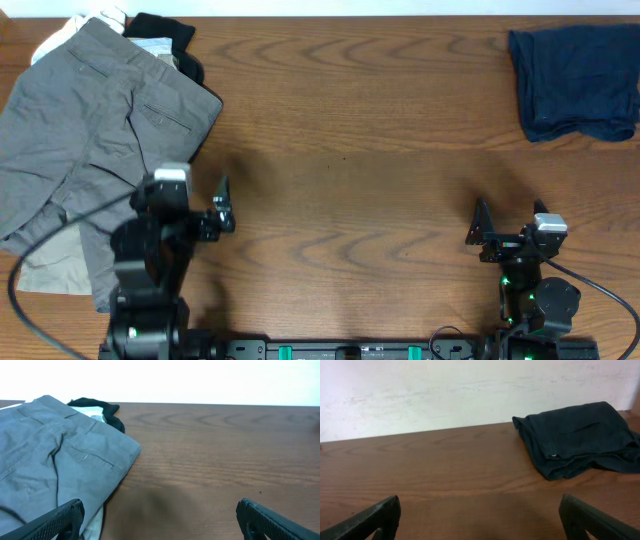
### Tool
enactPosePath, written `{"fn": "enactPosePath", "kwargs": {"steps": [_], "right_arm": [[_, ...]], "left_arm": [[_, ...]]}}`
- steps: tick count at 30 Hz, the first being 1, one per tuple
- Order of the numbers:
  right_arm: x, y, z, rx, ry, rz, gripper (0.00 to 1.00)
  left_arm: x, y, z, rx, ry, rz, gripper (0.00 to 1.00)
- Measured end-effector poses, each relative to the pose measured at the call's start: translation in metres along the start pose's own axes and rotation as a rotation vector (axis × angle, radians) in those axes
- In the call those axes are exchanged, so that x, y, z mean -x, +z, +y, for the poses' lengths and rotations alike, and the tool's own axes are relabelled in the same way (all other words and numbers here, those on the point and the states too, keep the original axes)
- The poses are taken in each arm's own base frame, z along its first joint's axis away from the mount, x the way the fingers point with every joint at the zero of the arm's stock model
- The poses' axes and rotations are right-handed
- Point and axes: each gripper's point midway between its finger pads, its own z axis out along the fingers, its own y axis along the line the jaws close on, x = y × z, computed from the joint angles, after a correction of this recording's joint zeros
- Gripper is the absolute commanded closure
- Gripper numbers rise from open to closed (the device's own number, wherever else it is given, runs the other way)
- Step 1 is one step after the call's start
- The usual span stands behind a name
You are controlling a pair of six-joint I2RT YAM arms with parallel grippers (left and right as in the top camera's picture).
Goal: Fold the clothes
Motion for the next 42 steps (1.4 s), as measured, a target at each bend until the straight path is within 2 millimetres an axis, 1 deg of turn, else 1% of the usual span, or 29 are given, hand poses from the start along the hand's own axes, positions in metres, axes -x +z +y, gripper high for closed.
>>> {"fn": "enactPosePath", "kwargs": {"steps": [5, 11, 16, 22, 28, 32, 36, 39, 41, 42], "right_arm": [[0.000, 0.000, 0.000, 0.000, 0.000, 0.000, 0.01], [0.000, 0.000, 0.000, 0.000, 0.000, 0.000, 0.01], [0.000, 0.000, 0.000, 0.000, 0.000, 0.000, 0.01], [0.000, 0.000, 0.000, 0.000, 0.000, 0.000, 0.01], [0.000, 0.000, 0.000, 0.000, 0.000, 0.000, 0.01], [0.000, 0.000, 0.000, 0.000, 0.000, 0.000, 0.01], [0.000, 0.000, 0.000, 0.000, 0.000, 0.000, 0.01], [0.000, 0.000, 0.000, 0.000, 0.000, 0.000, 0.01], [0.000, 0.000, 0.000, 0.000, 0.000, 0.000, 0.01], [0.000, 0.000, 0.000, -0.001, 0.000, -0.001, 0.01]], "left_arm": [[-0.016, -0.012, 0.003, 0.010, 0.002, -0.060, 0.02], [-0.019, -0.019, 0.006, 0.022, 0.014, -0.161, 0.02], [-0.034, -0.015, 0.009, 0.030, 0.016, -0.189, 0.02], [-0.043, -0.011, 0.010, 0.028, 0.022, -0.223, 0.02], [-0.043, -0.014, 0.009, 0.027, 0.029, -0.263, 0.02], [-0.035, -0.017, 0.009, 0.026, 0.037, -0.306, 0.02], [-0.037, -0.015, 0.009, 0.026, 0.037, -0.305, 0.02], [-0.045, -0.011, 0.010, 0.025, 0.034, -0.288, 0.02], [-0.058, -0.005, 0.010, 0.020, 0.028, -0.255, 0.02], [-0.058, -0.005, 0.010, 0.019, 0.028, -0.253, 0.02]]}}
